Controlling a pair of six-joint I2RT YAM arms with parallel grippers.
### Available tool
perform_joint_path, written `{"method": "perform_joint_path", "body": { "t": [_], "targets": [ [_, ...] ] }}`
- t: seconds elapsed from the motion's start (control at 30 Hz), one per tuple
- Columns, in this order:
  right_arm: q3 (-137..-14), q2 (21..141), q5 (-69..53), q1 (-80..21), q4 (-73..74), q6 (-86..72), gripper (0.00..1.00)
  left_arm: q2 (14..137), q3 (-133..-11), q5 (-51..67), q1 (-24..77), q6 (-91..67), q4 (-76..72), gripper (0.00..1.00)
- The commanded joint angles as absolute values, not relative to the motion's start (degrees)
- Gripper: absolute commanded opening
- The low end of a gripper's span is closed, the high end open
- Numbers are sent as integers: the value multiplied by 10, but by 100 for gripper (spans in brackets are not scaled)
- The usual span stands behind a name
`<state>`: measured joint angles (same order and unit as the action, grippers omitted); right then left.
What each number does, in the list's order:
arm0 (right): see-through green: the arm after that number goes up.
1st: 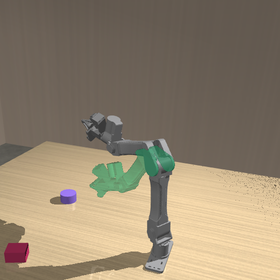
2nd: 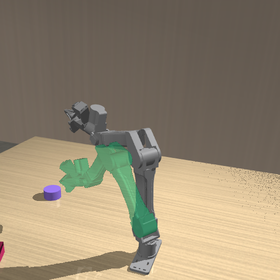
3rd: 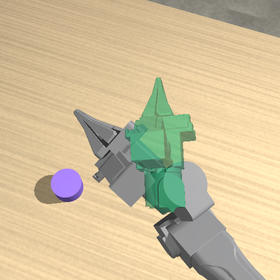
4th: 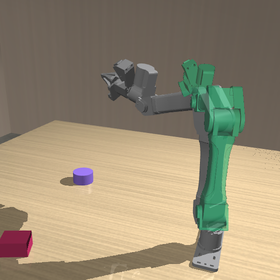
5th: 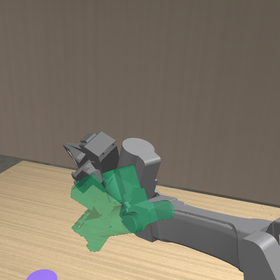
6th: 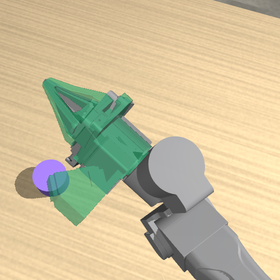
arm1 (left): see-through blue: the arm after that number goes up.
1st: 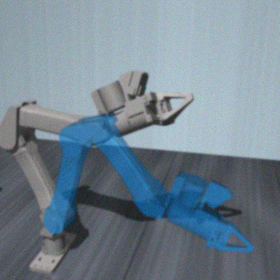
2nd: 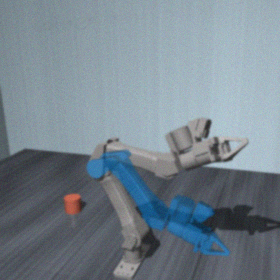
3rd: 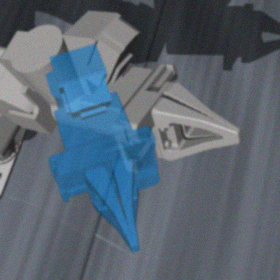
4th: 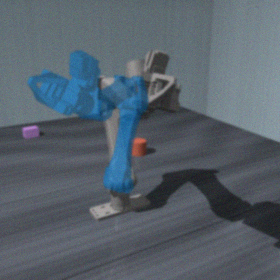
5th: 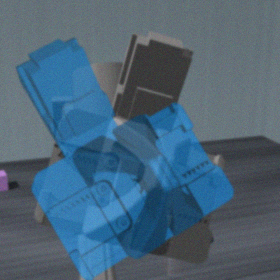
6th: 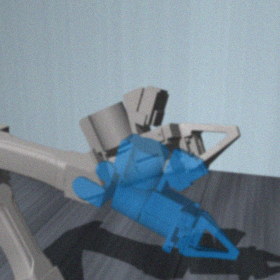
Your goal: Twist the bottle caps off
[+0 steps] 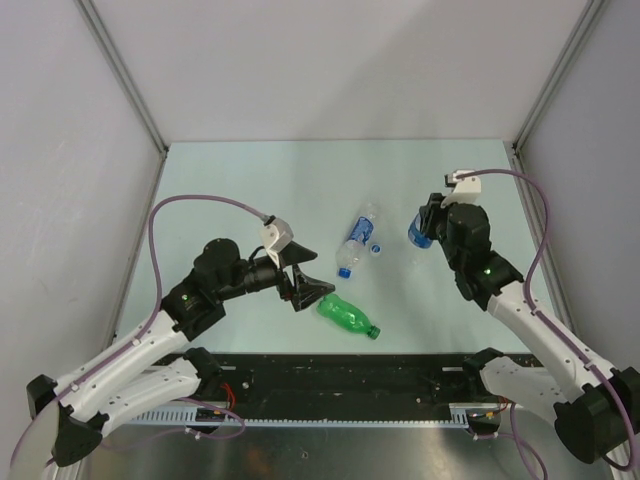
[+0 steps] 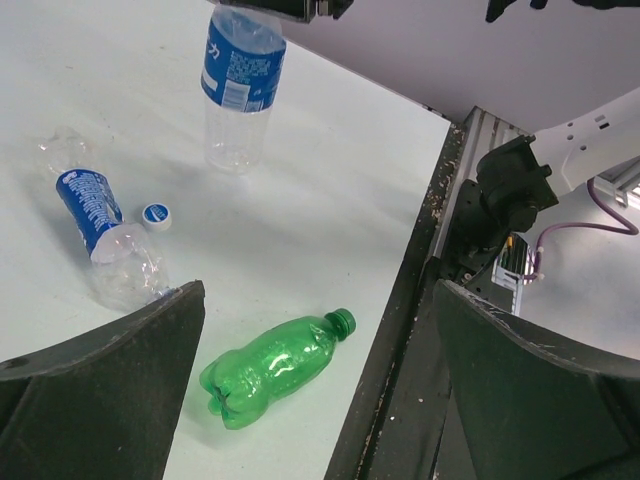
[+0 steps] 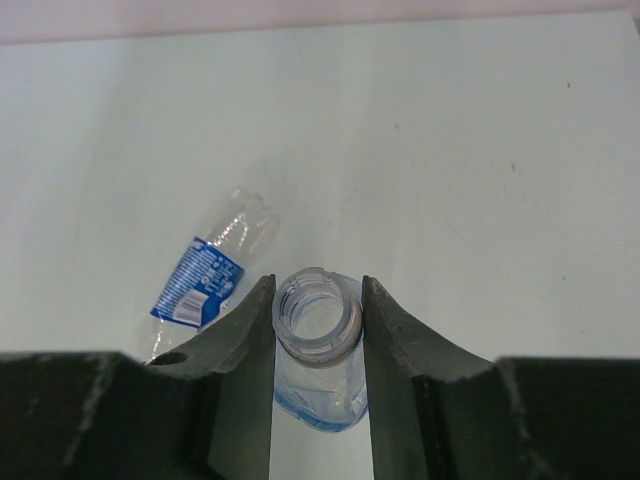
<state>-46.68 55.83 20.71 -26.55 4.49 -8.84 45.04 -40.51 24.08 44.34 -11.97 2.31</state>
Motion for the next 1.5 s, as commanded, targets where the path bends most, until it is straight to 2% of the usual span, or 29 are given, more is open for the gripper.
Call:
{"method": "perform_joint_path", "body": {
  "t": [0.0,0.17,0.37,0.47,0.67,0.8,1.07,1.3,1.47],
  "targets": [
    [-433,557,235,-259,-20,-112,1,456,-417,236,443,-110,16,99],
    [-403,558,248,-256,-41,-126,7,459,-416,240,443,-108,17,100],
    [-376,559,264,-255,-58,-132,21,460,-418,249,444,-102,18,100],
    [-371,556,259,-256,-63,-131,33,462,-419,253,444,-101,20,100],
    [-371,546,233,-256,-72,-123,70,467,-420,252,443,-99,23,99],
    [-371,529,226,-254,-83,-122,83,468,-422,253,443,-99,24,99],
    [-378,476,167,-250,-111,-124,98,470,-424,257,444,-90,29,99],
    [-403,460,109,-247,-103,-128,99,489,-435,314,443,-67,39,99],
    [-421,457,94,-243,-85,-128,99,506,-451,299,444,-52,60,100]
  ]
}}
